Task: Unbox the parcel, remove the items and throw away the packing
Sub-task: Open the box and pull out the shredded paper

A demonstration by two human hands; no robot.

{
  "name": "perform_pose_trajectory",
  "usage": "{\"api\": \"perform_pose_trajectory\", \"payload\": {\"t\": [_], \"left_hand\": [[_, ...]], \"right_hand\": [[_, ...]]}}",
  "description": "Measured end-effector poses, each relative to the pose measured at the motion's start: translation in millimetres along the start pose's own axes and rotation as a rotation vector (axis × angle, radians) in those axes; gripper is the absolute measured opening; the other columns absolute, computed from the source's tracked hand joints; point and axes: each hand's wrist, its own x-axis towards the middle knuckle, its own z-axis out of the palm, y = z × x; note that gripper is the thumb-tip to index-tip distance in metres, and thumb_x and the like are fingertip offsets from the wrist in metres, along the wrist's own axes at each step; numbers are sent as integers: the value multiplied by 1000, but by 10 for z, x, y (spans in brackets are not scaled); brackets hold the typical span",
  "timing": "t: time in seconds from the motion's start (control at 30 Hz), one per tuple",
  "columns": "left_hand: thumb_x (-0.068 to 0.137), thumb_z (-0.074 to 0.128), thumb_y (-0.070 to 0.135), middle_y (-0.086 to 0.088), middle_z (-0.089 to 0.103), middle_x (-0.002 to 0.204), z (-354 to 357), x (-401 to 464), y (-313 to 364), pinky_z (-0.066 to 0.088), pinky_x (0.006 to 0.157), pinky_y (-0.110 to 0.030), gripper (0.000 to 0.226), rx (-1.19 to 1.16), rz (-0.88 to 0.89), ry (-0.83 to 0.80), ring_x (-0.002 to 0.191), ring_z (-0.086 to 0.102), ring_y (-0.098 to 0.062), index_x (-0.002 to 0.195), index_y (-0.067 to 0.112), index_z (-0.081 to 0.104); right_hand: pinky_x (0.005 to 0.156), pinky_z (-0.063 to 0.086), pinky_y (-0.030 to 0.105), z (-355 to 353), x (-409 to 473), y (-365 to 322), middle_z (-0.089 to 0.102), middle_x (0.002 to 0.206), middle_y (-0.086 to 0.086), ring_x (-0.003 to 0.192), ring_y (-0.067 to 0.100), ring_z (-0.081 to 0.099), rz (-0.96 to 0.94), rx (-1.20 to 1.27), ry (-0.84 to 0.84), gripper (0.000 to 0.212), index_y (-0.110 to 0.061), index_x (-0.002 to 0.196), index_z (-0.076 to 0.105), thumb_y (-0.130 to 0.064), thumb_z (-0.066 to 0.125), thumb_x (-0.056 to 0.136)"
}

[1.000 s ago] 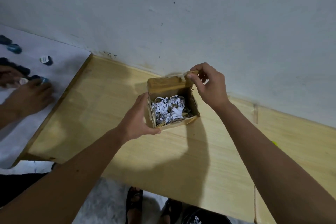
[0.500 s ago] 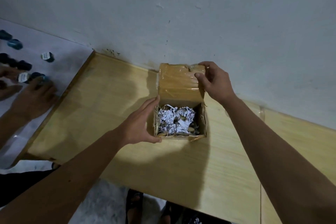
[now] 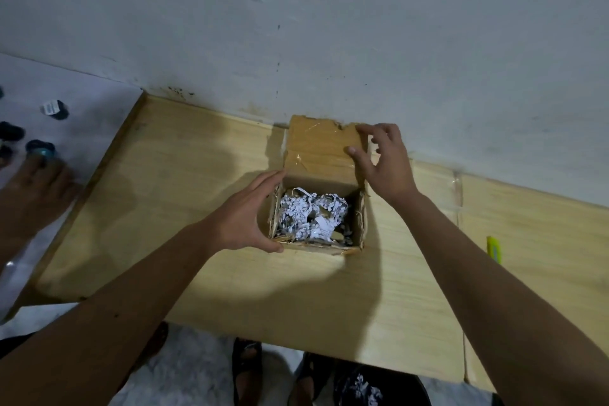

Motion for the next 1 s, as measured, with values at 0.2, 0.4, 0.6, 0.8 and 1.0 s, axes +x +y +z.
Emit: {"api": "perform_pose_trajectory", "payload": {"t": [0.2,0.4,0.6,0.8,1.0], "left_hand": [[45,101,52,25,18,165,31,39,20,37,122,-44,148,-94,-34,29,153,29,-8,163,38,14],[42,101,54,26,19,164,13,171,35,36,123,-47,149,-162,-28,31,154,28,-8,162,44,13],[42,103,52,26,16,166,-4,171,22,35,123,-41,150,-249,-38,0,154,28,-9,162,45,13],[60,100,36,37,21,157,55,140,38,40,120,-42,129,-348,-35,40,149,32,-5,161,48,20],[65,98,27,51,16,148,112,121,40,40,119,-40,124,-404,-40,63,150,29,-8,160,49,21]], "right_hand": [[95,47,28,-115,-355,-380,59,123,0,110,16,55,-173,-19,29,37,-19,120,70,-37,79,89],[98,51,35,46,-521,-276,63,122,-7,112,11,60,-129,-20,-461,55,-24,127,66,-44,86,79],[104,43,30,119,-489,-232,49,144,-5,130,18,52,-82,-185,-594,86,-26,147,49,-44,89,73],[101,50,39,239,-450,-314,56,143,-2,128,25,58,-116,-425,-599,93,-25,151,46,-62,81,73],[93,54,40,353,-355,-443,54,149,-5,121,26,64,-209,-626,-677,85,-33,153,39,-57,75,80]]}}
